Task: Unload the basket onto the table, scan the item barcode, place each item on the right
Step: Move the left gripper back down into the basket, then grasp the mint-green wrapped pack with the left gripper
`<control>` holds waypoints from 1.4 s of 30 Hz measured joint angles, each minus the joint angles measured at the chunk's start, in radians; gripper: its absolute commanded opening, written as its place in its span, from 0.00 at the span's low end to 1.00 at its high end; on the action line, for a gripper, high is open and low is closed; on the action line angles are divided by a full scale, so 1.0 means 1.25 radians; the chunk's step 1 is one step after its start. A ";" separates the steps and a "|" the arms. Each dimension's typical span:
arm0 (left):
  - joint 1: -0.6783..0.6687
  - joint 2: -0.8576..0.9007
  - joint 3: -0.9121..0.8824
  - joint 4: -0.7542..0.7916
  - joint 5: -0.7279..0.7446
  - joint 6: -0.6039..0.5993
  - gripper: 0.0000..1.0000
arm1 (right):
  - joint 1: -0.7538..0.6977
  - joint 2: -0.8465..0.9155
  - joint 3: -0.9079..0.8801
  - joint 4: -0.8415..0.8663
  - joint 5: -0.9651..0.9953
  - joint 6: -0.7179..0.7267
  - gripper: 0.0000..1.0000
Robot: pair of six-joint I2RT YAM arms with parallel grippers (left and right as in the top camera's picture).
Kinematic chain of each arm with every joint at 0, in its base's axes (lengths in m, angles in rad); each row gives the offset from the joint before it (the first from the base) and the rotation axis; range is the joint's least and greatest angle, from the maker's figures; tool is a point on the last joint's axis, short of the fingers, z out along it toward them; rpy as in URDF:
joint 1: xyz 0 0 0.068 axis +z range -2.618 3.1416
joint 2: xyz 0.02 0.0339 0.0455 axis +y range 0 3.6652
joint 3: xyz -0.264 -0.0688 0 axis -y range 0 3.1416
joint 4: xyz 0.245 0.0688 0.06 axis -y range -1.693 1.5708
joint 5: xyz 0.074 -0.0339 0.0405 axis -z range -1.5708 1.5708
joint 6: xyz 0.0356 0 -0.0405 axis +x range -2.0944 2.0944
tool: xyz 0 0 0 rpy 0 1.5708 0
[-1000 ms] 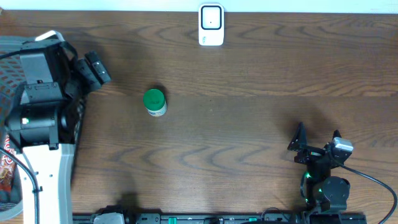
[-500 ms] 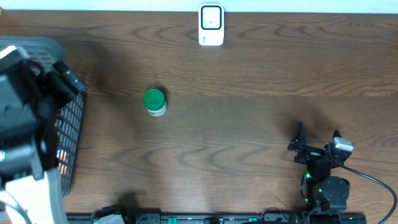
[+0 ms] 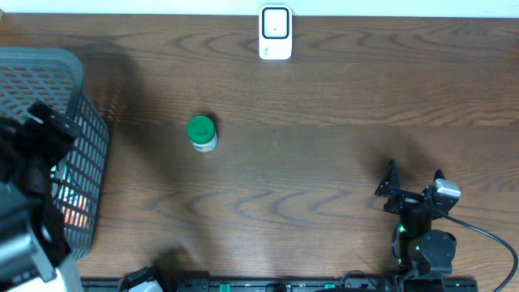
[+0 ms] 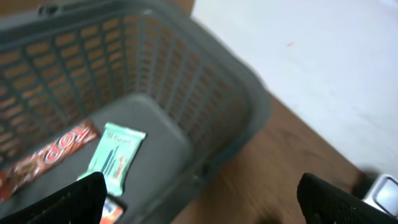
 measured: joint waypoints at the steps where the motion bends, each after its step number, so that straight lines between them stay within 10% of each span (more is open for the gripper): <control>1: 0.009 0.015 0.000 -0.005 -0.001 -0.008 0.98 | 0.000 0.000 0.000 0.000 0.000 0.000 0.99; 42: 0.267 0.388 0.000 0.002 -0.001 -0.107 0.98 | 0.000 0.000 0.000 0.000 0.000 0.000 0.99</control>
